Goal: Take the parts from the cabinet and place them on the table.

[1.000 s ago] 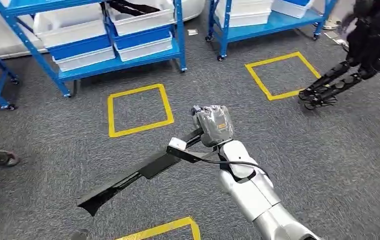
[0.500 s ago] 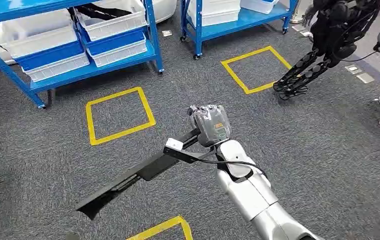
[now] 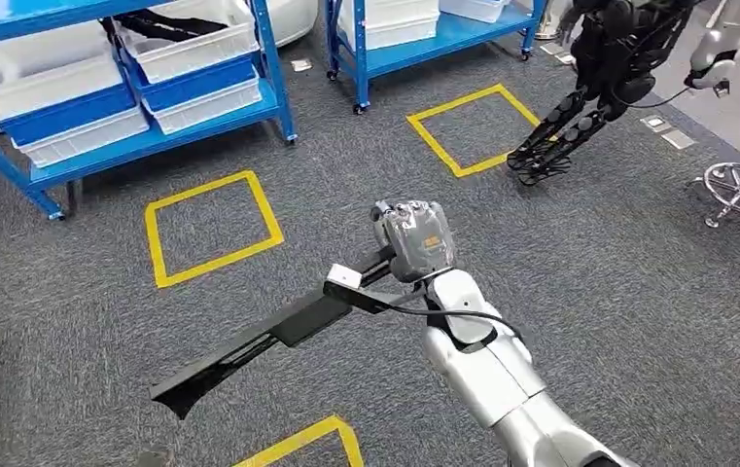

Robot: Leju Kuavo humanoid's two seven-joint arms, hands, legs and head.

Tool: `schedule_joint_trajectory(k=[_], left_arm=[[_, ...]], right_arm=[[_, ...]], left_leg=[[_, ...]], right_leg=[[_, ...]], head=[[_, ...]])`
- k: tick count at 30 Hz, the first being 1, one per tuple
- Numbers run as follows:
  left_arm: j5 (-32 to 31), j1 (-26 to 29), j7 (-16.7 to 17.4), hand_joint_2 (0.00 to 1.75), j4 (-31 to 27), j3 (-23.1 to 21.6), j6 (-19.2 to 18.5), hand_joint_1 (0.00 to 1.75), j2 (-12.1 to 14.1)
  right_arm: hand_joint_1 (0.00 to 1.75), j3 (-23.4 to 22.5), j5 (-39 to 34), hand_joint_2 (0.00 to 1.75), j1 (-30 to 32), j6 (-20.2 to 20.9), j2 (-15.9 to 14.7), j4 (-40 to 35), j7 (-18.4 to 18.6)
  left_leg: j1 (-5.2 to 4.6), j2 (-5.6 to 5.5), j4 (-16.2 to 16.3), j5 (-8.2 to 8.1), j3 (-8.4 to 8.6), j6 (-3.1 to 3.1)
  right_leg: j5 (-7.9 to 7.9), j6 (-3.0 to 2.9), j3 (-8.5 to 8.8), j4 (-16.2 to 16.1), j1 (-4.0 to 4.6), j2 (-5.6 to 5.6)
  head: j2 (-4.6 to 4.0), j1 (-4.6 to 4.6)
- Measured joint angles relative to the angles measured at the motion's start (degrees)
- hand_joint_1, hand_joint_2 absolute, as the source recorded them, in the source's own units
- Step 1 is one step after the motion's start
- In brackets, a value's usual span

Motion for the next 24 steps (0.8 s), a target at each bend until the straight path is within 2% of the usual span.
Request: schedule_joint_trajectory(k=[1, 3, 4, 5, 6, 7, 8, 9, 10, 12, 13, 14, 16, 17, 18, 19, 20, 21, 22, 23, 24], left_arm=[[0.0, 0.0, 0.0, 1.75, 0.0, 0.0, 0.0, 0.0, 0.0], [0.0, 0.0, 0.0, 1.75, 0.0, 0.2, 0.0, 0.0, 0.0], [0.0, 0.1, 0.0, 1.75, 0.0, 0.2, 0.0, 0.0, 0.0], [0.0, 0.2, 0.0, 1.75, 0.0, 0.2, 0.0, 0.0, 0.0], [0.0, 0.2, 0.0, 1.75, 0.0, 0.2, 0.0, 0.0, 0.0], [0.0, 0.2, 0.0, 1.75, 0.0, 0.3, 0.0, 0.0, 0.0], [0.0, 0.1, 0.0, 1.75, 0.0, 0.3, 0.0, 0.0, 0.0], [0.0, 0.1, 0.0, 1.75, 0.0, 0.4, 0.0, 0.0, 0.1], [0.0, 0.1, 0.0, 1.75, 0.0, 0.5, 0.0, 0.0, 0.1], [0.0, 0.1, -0.1, 1.75, 0.0, 0.7, 0.1, 0.0, 0.1], [0.1, 0.1, -0.1, 1.75, 0.0, 0.7, 0.1, 0.0, 0.1], [0.1, 0.1, -0.1, 1.75, 0.0, 0.8, 0.1, 0.0, 0.1], [0.1, 0.1, -0.2, 1.75, 0.0, 0.8, 0.1, 0.0, 0.1], [0.1, 0.1, -0.2, 1.75, 0.0, 0.8, 0.1, 0.0, 0.0], [0.1, 0.2, -0.2, 1.75, 0.0, 0.9, 0.1, 0.0, -0.1], [0.1, 0.2, -0.2, 1.75, 0.0, 1.0, 0.1, 0.0, -0.1], [0.1, 0.3, -0.2, 1.75, 0.0, 1.0, 0.1, 0.0, -0.1], [0.1, 0.3, -0.2, 1.75, 0.0, 1.1, 0.1, 0.0, -0.2], [0.1, 0.3, -0.2, 1.75, 0.0, 1.1, 0.1, 0.0, -0.3], [0.1, 0.3, -0.2, 1.75, 0.0, 1.2, 0.1, 0.0, -0.3], [0.1, 0.3, -0.2, 1.75, 0.0, 1.2, 0.1, 0.0, -0.3]], right_arm=[[1.71, 0.0, 0.0, 1.75, 0.0, 0.0, 0.1, 0.0, 0.0], [1.71, 0.0, 0.0, 1.75, 0.1, 0.0, 0.2, 0.0, 0.0], [1.71, 0.0, 0.0, 1.75, 0.1, 0.0, 0.2, 0.0, 0.0], [1.71, 0.0, 0.0, 1.75, 0.2, 0.0, 0.2, 0.0, 0.0], [1.71, 0.0, 0.1, 1.75, 0.3, 0.0, 0.2, 0.0, 0.0], [1.71, 0.0, 0.1, 1.75, 0.3, 0.0, 0.2, 0.0, 0.0], [1.71, 0.0, 0.2, 1.75, 0.2, 0.0, 0.2, 0.0, 0.0], [1.71, 0.0, 0.2, 1.75, 0.1, 0.1, 0.4, 0.0, 0.1], [1.71, 0.0, 0.3, 1.75, 0.0, 0.2, 0.5, 0.0, 0.1], [1.71, 0.0, 0.3, 1.75, 0.0, 0.4, 0.6, 0.0, 0.2], [1.71, 0.0, 0.3, 1.75, 0.0, 0.4, 0.6, 0.0, 0.2], [1.71, 0.0, 0.3, 1.75, -0.1, 0.4, 0.6, 0.0, 0.2], [1.71, 0.0, 0.3, 1.75, -0.1, 0.4, 0.5, 0.0, 0.2], [1.71, 0.0, 0.3, 1.75, -0.1, 0.4, 0.5, 0.0, 0.2], [1.71, 0.0, 0.3, 1.75, -0.3, 0.4, 0.5, 0.0, 0.2], [1.71, 0.0, 0.3, 1.75, -0.1, 0.4, 0.3, 0.1, 0.2], [1.71, 0.0, 0.2, 1.75, 0.0, 0.4, 0.2, 0.1, 0.2], [1.71, 0.0, 0.2, 1.75, 0.1, 0.4, 0.1, 0.1, 0.2], [1.71, 0.0, 0.2, 1.75, 0.1, 0.4, 0.0, 0.1, 0.2], [1.71, 0.0, 0.2, 1.75, 0.0, 0.4, 0.0, 0.1, 0.2], [1.71, 0.0, 0.2, 1.75, 0.0, 0.4, 0.0, 0.1, 0.2]], left_leg=[[0.12, -0.34, 2.9, -2.29, -1.13, -0.3], [0.3, -0.58, 11.9, -7.02, -5.05, -0.8], [0.34, -0.58, 15.3, -8.21, -6.6, -0.86], [0.38, -0.59, 16.3, -8.02, -6.96, -0.84], [0.42, -0.59, 14.4, -6.52, -5.86, -0.67], [0.42, -0.65, 10.2, -4.19, -3.43, -0.42], [0.41, -1.03, 4.6, -1.68, -0.28, 0.0], [0.4, -2.26, -0.3, -0.44, 2.35, 0.57], [0.24, -2.38, -0.9, -1.16, 2.78, 0.54], [-0.31, -2.03, -1.0, -0.88, 2.47, 0.79], [-0.45, -1.94, -1.0, -0.73, 2.46, 0.99], [-0.49, -1.7, -2.0, -0.09, 2.71, 1.54], [-0.01, -1.4, -2.8, 0.41, 3.0, 1.69], [0.04, -1.05, -3.1, 0.68, 3.13, 1.71], [-0.25, -0.51, -3.5, 1.15, 2.77, 2.42], [-0.32, -0.29, -3.5, 1.19, 2.61, 2.47], [-0.33, -0.09, -3.4, 1.22, 2.53, 2.45], [-0.34, 0.08, -3.4, 1.23, 2.53, 2.43], [-0.34, 0.2, -3.2, 1.21, 2.53, 2.39], [-0.33, 0.33, -2.9, 1.08, 2.52, 2.2], [-0.35, 0.43, -2.5, 0.84, 2.45, 1.87]], right_leg=[[0.06, -0.36, -0.09, 0.0, 0.01, 0.08], [0.26, -0.66, -0.46, 0.0, 0.26, 0.41], [0.34, -0.76, -0.67, 0.0, 0.35, 0.55], [0.46, -0.93, -0.79, 0.0, 0.45, 0.74], [0.5, -0.88, -0.82, 0.0, 0.47, 0.91], [0.56, -0.79, -0.77, 0.0, 0.49, 1.14], [0.65, -0.65, -0.71, 0.0, 0.52, 1.41], [0.73, -0.53, -0.7, 0.0, 0.43, 1.55], [0.95, -0.15, -0.86, 0.0, 0.83, 1.62], [1.22, 0.33, -1.07, -0.1, 0.57, 1.71], [1.43, 0.65, -1.07, -0.3, 0.51, 1.75], [1.74, 1.2, -1.05, -0.8, 0.88, 1.94], [1.51, 1.18, -1.39, -0.5, 1.21, 1.75], [1.08, 1.11, -1.6, 0.1, 0.98, 1.21], [-4.59, 0.04, -6.94, 11.4, 1.1, 0.4], [-6.11, 0.08, -8.86, 15.8, 1.03, 0.39], [-6.38, 0.47, -9.57, 17.7, 1.04, 0.37], [-5.71, 0.91, -8.64, 16.3, 1.03, 0.33], [-4.22, 1.43, -6.38, 12.6, 1.03, 0.21], [-2.2, 1.88, -3.23, 6.9, 1.02, -0.19], [-0.6, 2.06, -0.37, 1.6, 1.01, -1.16]], head=[[0.0, -0.06], [0.0, -0.04], [0.0, -0.06], [0.0, -0.06], [0.0, -0.06], [0.0, -0.07], [0.0, -0.06], [0.0, -0.04], [0.0, -0.04], [0.0, -0.04], [0.0, -0.09], [0.0, -0.04], [0.0, -0.02], [0.0, 0.02], [0.0, 0.11], [0.0, 0.09], [0.0, 0.11], [0.0, 0.11], [0.0, 0.11], [0.0, 0.11], [0.0, 0.13]])
